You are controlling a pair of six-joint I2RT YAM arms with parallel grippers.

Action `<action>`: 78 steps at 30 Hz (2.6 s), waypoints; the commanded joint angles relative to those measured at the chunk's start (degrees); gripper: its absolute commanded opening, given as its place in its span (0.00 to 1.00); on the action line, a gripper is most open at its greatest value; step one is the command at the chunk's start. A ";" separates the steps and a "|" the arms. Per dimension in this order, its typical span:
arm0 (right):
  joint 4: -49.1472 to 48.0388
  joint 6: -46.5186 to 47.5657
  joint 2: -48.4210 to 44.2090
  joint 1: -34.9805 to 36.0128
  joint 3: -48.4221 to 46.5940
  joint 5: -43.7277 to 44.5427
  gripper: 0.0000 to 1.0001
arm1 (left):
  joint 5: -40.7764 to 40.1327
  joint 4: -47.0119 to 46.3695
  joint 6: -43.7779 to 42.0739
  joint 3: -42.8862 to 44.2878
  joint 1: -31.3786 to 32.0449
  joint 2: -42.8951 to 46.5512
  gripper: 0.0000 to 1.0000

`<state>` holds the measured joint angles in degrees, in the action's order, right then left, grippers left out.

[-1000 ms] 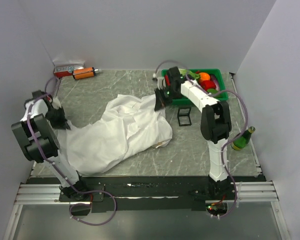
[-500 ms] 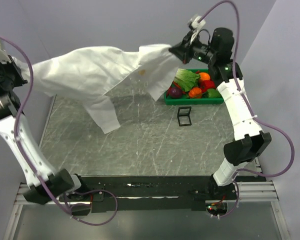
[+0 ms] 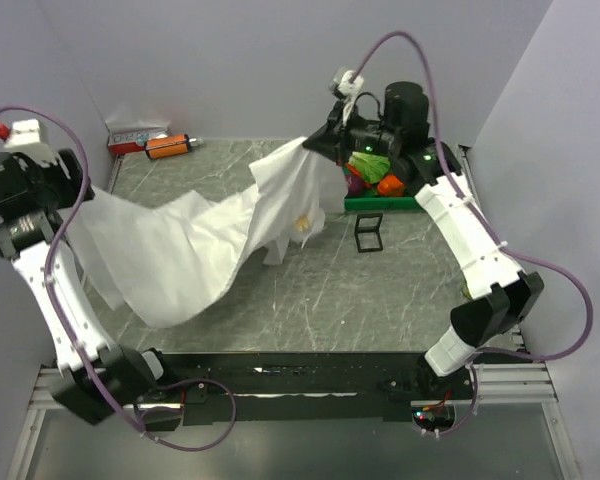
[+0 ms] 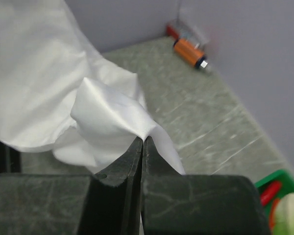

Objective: Remove the brooch from the garment

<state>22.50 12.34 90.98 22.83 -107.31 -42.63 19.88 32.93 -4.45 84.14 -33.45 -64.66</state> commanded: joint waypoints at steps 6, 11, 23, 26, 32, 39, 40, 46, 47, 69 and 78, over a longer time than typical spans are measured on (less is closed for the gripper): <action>4.66 -6.10 16.49 -0.94 -3.86 5.28 0.00 | 4.29 2.79 -14.31 -14.69 18.87 0.48 0.86; 3.44 -9.70 21.17 -1.47 -6.87 4.05 0.00 | -1.06 16.63 -25.08 -25.76 37.48 8.57 0.87; 1.84 -11.64 18.01 -1.91 -1.33 4.57 0.00 | -1.60 22.70 -27.98 -39.66 53.13 15.63 0.84; 2.28 -11.55 17.92 -1.91 -1.94 4.75 0.00 | -6.51 23.05 -24.48 -40.28 58.13 11.87 0.88; 2.28 -11.28 18.45 -2.00 -3.08 6.24 0.00 | -10.46 25.18 -20.72 -41.42 64.47 7.80 0.93; 1.85 -12.16 18.97 -2.87 -4.49 6.86 0.00 | -19.26 23.15 -13.92 -42.30 71.24 -0.02 0.86; 1.84 -12.25 19.15 -3.05 -4.66 6.86 0.00 | -19.44 22.89 -13.75 -42.39 72.38 0.06 0.86; 1.84 -12.25 21.26 -4.55 -8.97 6.86 0.00 | -25.32 20.95 -9.71 -43.18 78.89 -2.30 0.78; 1.76 -12.25 21.34 -4.64 -9.23 7.03 0.00 | -25.33 21.21 -9.44 -43.01 78.89 -3.18 0.76; 0.79 -16.82 22.40 -5.60 -8.88 5.37 0.00 | -25.24 18.31 -5.75 -39.75 84.77 -11.89 0.71; 0.18 -17.35 22.49 -5.69 -9.06 5.63 0.00 | -25.15 18.40 -5.66 -39.93 86.89 -13.56 0.27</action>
<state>25.93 -4.03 113.80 17.61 -113.99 -36.47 -4.99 51.40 -10.52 42.50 52.95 -77.97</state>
